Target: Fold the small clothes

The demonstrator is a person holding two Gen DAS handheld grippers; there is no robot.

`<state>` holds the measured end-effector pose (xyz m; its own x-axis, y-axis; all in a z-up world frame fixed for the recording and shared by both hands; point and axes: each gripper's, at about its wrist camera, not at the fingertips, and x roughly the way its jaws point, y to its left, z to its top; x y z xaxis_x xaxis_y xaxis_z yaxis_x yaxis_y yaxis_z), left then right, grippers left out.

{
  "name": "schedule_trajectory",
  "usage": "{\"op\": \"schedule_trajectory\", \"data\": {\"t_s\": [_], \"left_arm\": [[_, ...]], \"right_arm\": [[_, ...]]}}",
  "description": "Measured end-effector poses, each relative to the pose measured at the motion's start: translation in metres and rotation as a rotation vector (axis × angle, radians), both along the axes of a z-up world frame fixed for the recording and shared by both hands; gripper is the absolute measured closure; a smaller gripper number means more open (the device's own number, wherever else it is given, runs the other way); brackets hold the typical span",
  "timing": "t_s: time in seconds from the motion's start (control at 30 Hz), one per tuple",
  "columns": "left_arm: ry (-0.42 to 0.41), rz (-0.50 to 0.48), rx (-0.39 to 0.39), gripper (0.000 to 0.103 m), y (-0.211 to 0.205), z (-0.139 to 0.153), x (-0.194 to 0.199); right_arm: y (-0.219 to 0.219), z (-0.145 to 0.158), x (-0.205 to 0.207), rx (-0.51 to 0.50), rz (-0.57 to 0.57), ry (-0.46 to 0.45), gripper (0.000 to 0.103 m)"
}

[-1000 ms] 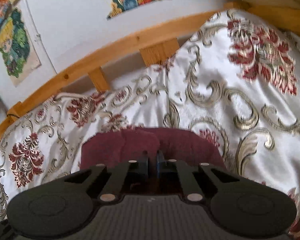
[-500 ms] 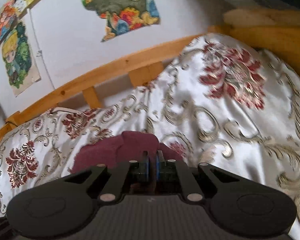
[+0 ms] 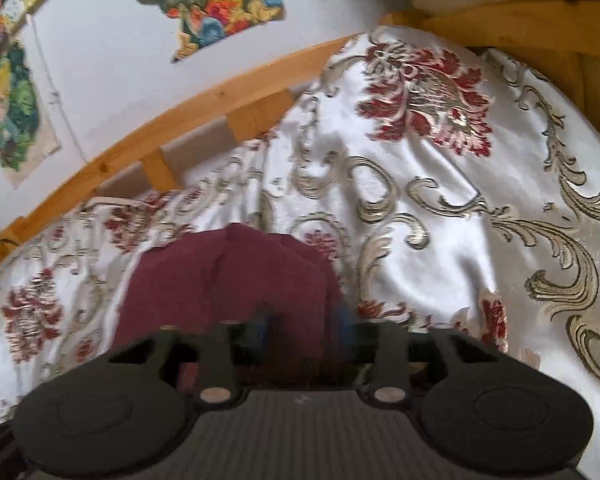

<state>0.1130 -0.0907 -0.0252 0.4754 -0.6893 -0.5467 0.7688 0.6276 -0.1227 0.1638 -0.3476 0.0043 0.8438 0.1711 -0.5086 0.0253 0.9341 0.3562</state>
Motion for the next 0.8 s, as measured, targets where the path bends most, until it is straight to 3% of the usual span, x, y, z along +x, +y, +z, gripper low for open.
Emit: {"op": "schedule_trajectory", "data": {"t_s": [0.13,0.23,0.4,0.63,0.8], "left_arm": [[0.007,-0.01,-0.002,0.001,0.001,-0.001,0.0],[-0.004,-0.022,0.015,0.001,-0.001,-0.002,-0.001],[0.034,-0.007,-0.004,0.001,0.0,0.002,0.004],[0.092,0.007,-0.055,0.001,0.014,0.012,0.01],[0.19,0.118,-0.123,0.001,0.029,0.019,0.027]], "right_arm": [[0.007,0.012,-0.012,0.009,0.113,-0.015,0.027],[0.017,0.015,-0.017,-0.015,0.213,0.01,0.018],[0.032,0.005,-0.02,-0.131,0.258,0.074,0.016],[0.026,-0.012,-0.028,-0.191,0.231,0.114,0.01],[0.025,-0.019,-0.033,-0.172,0.187,0.115,0.004]]}}
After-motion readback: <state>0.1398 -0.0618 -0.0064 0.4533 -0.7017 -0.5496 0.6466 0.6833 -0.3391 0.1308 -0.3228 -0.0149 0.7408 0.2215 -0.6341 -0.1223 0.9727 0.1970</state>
